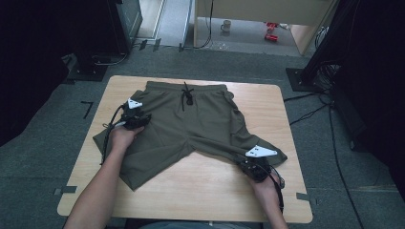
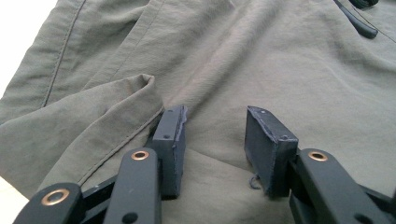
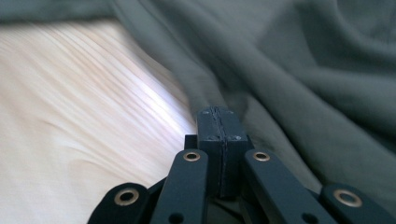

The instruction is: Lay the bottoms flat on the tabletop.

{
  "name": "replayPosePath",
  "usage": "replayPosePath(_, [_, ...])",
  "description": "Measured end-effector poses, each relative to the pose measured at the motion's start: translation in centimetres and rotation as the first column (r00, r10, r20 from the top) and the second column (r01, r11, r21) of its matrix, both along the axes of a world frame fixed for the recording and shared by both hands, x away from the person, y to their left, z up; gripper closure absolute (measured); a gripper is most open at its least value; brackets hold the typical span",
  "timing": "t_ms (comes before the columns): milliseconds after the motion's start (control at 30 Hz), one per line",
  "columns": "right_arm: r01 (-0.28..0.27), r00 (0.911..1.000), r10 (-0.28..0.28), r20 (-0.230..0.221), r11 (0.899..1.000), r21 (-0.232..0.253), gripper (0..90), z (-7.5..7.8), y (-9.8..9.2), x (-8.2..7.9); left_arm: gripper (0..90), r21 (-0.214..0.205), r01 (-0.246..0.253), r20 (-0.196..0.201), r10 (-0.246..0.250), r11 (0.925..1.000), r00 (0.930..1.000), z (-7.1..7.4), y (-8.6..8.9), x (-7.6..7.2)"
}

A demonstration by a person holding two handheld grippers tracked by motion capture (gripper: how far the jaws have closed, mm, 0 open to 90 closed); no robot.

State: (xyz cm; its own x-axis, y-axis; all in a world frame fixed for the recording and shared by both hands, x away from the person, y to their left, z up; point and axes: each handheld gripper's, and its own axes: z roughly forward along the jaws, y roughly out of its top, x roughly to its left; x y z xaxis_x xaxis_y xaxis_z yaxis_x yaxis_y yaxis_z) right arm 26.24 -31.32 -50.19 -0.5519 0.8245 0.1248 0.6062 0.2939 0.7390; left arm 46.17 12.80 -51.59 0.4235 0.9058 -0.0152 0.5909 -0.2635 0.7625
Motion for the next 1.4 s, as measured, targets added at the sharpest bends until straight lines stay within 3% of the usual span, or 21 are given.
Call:
replayPosePath(233, [-0.036, 0.9993, 0.037, -0.002, 0.989, 0.146, 89.8, 3.5, 0.5, -1.5, 57.7, 0.005, 0.001, 0.000, -0.001, 1.0000, 1.0000, 0.0, 0.0, 0.0])
replayPosePath(367, [-0.099, 0.9950, 0.099, 0.007, 0.982, 0.162, 89.7, 4.7, 2.2, -2.5, 57.7, 0.005, 0.000, 0.002, 0.000, 1.0000, 1.0000, 0.0, -0.1, 0.0])
replayPosePath(500, [-0.164, 0.9846, 0.172, -0.029, 0.970, 0.181, 89.5, 3.9, 4.6, -3.2, 57.5, 0.005, 0.000, 0.002, 0.000, 1.0000, 1.0000, 0.0, -0.1, 0.0])
replayPosePath(767, [-0.273, 0.9492, 0.292, -0.118, 0.950, 0.155, 88.4, 1.0, 8.7, -4.2, 56.8, 0.003, 0.003, 0.002, -0.003, 1.0000, 1.0000, 0.0, -0.1, -0.1])
replayPosePath(800, [-0.283, 0.9475, 0.299, -0.113, 0.949, 0.142, 84.2, 0.9, 9.0, -4.3, 56.6, 0.004, 0.006, 0.001, -0.006, 1.0000, 1.0000, 0.0, -0.1, -0.1])
replayPosePath(900, [-0.305, 0.9503, 0.310, -0.024, 0.944, 0.122, 72.8, 1.6, 8.9, -4.1, 55.8, -0.003, 0.015, -0.012, -0.015, 0.9999, 0.9998, 0.1, 0.0, -0.2])
replayPosePath(933, [-0.301, 0.9536, 0.300, 0.020, 0.947, 0.110, 65.8, 2.0, 8.7, -4.0, 55.8, -0.002, 0.015, -0.016, -0.015, 0.9999, 0.9998, 0.3, 0.0, -0.3])
replayPosePath(967, [-0.290, 0.9566, 0.285, 0.059, 0.952, 0.098, 64.9, 2.5, 8.4, -3.9, 55.7, -0.003, 0.016, -0.011, -0.016, 0.9999, 0.9998, 0.5, 0.0, -0.4])
replayPosePath(1033, [-0.274, 0.9590, 0.264, 0.103, 0.957, 0.096, 64.9, 3.3, 7.7, -3.3, 55.7, -0.003, 0.024, -0.003, -0.024, 0.9997, 0.9997, 1.1, 0.1, -0.7])
replayPosePath(1067, [-0.274, 0.9590, 0.264, 0.103, 0.957, 0.096, 64.9, 3.3, 7.7, -3.3, 55.8, -0.003, 0.024, -0.003, -0.024, 0.9997, 0.9997, 1.1, 0.1, -0.7])
replayPosePath(1133, [-0.211, 0.9691, 0.196, 0.150, 0.973, 0.095, 66.8, 4.0, 6.1, -1.3, 55.8, -0.012, 0.036, 0.018, -0.036, 0.9993, 0.9992, 2.4, 0.4, -1.4])
replayPosePath(1267, [-0.146, 0.9768, 0.124, 0.174, 0.982, 0.118, 70.7, 3.7, 4.3, 1.7, 55.8, -0.010, 0.044, 0.035, -0.043, 0.9990, 0.9984, 3.6, 1.5, -2.6])
replayPosePath(1400, [-0.109, 0.9801, 0.093, 0.176, 0.990, 0.086, 66.4, 2.6, 3.6, 4.2, 55.2, -0.008, 0.042, 0.055, -0.042, 0.9991, 0.9976, 3.9, 3.1, -3.6])
